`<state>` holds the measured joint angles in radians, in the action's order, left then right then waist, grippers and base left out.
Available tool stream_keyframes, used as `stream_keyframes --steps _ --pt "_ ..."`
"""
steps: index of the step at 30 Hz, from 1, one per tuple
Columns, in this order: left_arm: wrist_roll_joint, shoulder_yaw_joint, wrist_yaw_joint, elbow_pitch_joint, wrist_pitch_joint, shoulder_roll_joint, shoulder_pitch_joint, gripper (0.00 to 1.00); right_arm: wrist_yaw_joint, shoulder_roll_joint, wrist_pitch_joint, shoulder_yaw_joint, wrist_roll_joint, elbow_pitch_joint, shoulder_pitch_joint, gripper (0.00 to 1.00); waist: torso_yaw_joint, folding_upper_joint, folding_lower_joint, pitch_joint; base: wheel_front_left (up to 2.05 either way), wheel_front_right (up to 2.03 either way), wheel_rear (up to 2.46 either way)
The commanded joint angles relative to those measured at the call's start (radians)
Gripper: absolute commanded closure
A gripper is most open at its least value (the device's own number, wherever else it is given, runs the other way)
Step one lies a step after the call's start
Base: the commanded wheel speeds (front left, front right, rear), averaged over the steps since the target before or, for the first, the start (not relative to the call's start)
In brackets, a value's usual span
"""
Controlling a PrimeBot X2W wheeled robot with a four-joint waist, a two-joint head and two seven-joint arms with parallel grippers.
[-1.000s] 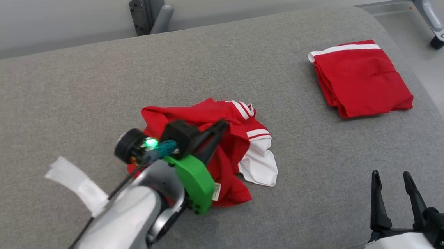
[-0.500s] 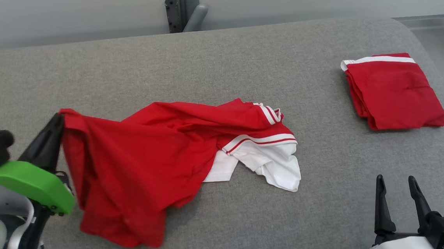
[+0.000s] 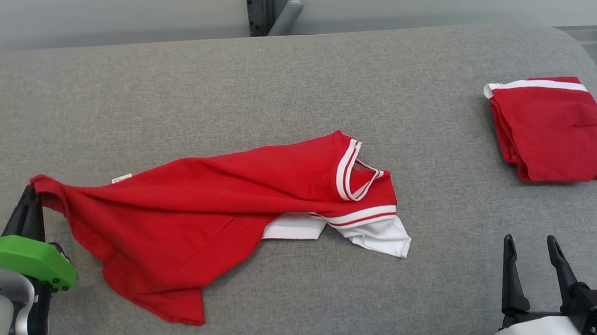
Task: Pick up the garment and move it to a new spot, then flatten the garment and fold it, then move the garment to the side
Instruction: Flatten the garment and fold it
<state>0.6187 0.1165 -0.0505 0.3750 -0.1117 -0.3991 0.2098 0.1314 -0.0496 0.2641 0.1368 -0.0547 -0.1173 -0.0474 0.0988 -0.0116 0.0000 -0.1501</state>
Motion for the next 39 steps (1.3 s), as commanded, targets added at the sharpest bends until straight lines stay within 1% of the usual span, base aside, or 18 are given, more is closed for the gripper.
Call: stream_keyframes --steps 1,3,4,5,7,10,13,15,18,22,26,32,33,34,35,36,37,39 --pt "-0.008 0.001 0.007 0.013 -0.02 0.001 0.02 0.87 -0.001 -0.002 0.0 -0.002 0.004 -0.001 0.0 0.0 -0.004 0.0116 0.0 -0.001 0.0 0.0 0.0" --pt "-0.02 0.013 0.017 0.062 -0.059 0.02 0.049 0.5 -0.001 -0.003 0.0 -0.005 0.005 -0.004 -0.003 0.0 -0.008 0.0116 0.0 -0.001 0.0 0.0 0.0" --pt "-0.02 0.02 0.024 0.083 -0.069 0.032 0.059 0.06 -0.001 -0.003 0.0 -0.004 0.005 -0.004 -0.004 0.0 -0.009 0.0116 0.0 0.0 0.0 0.0 0.0" --pt "-0.016 0.024 0.027 0.104 -0.073 0.038 0.066 0.0 -0.001 -0.003 0.0 -0.006 0.004 -0.005 -0.005 0.0 -0.01 0.0116 0.0 0.0 0.0 0.0 0.0" --pt "-0.009 0.026 0.029 0.135 -0.069 0.043 0.063 0.0 -0.001 -0.003 0.0 -0.01 0.004 -0.006 -0.005 0.0 -0.007 0.0116 0.0 0.003 0.0 0.0 0.0" --pt "0.011 0.007 0.002 0.136 -0.065 0.051 0.015 0.0 -0.001 -0.003 0.0 -0.014 -0.001 -0.004 -0.009 0.0 -0.001 0.0116 0.0 0.009 0.0 0.0 0.0" --pt "0.048 -0.034 -0.043 0.083 -0.067 0.063 -0.06 0.0 -0.001 -0.003 0.0 -0.012 -0.007 -0.002 -0.023 0.0 0.004 0.0116 0.0 0.012 0.0 0.0 0.0" --pt "0.092 -0.054 -0.06 0.018 -0.052 0.102 -0.127 0.0 -0.001 -0.002 0.0 -0.009 -0.011 -0.003 -0.031 0.0 0.005 0.0116 0.0 0.013 0.0 0.0 0.0" --pt "0.185 -0.042 -0.039 -0.113 0.019 0.181 -0.221 0.0 -0.001 -0.003 0.0 0.0 -0.017 -0.001 -0.035 0.0 -0.005 0.0116 0.0 0.006 0.0 0.0 0.0" --pt "0.209 0.002 -0.066 -0.213 0.084 0.226 -0.295 0.0 -0.001 -0.003 0.0 -0.007 -0.021 -0.006 -0.021 0.0 -0.018 0.0116 0.0 -0.003 0.0 0.0 0.0" --pt "0.177 0.045 -0.092 -0.228 0.119 0.226 -0.309 0.0 -0.001 -0.002 0.0 -0.016 -0.012 -0.008 -0.004 0.0 -0.025 0.0116 0.0 -0.007 0.0 0.0 0.0" --pt "0.186 0.084 -0.074 -0.229 0.146 0.243 -0.304 0.0 -0.001 -0.002 0.0 -0.015 -0.007 -0.007 0.003 0.0 -0.024 0.0116 0.0 -0.009 0.0 0.0 0.0" --pt "0.183 0.091 -0.072 -0.225 0.148 0.245 -0.301 0.01 -0.001 -0.002 0.0 -0.015 -0.006 -0.007 0.001 0.0 -0.023 0.0116 0.0 -0.009 0.0 0.0 0.0" --pt "0.186 0.098 -0.066 -0.226 0.152 0.251 -0.297 0.21 -0.001 -0.003 0.0 -0.015 -0.007 -0.008 -0.001 0.0 -0.022 0.0116 0.0 -0.01 0.0 0.0 0.0" --pt "0.19 0.101 -0.063 -0.227 0.153 0.255 -0.295 0.61 -0.001 -0.003 0.0 -0.015 -0.008 -0.009 -0.002 0.0 -0.021 0.0116 0.0 -0.011 0.0 0.0 0.0" --pt "0.19 0.101 -0.063 -0.227 0.153 0.255 -0.295 0.61 -0.001 -0.003 0.0 -0.015 -0.008 -0.009 -0.002 0.0 -0.021 0.0116 0.0 -0.011 0.0 0.0 0.0" --pt "0.189 0.104 -0.063 -0.228 0.154 0.253 -0.295 1.0 -0.001 -0.003 0.0 -0.015 -0.009 -0.01 -0.004 0.0 -0.019 0.0116 0.0 -0.011 0.0 0.0 0.0" --pt "0.177 0.107 -0.07 -0.233 0.159 0.243 -0.299 1.0 -0.001 -0.002 0.0 -0.016 -0.012 -0.012 -0.005 0.0 -0.015 0.0116 0.0 -0.011 0.0 0.0 0.0"
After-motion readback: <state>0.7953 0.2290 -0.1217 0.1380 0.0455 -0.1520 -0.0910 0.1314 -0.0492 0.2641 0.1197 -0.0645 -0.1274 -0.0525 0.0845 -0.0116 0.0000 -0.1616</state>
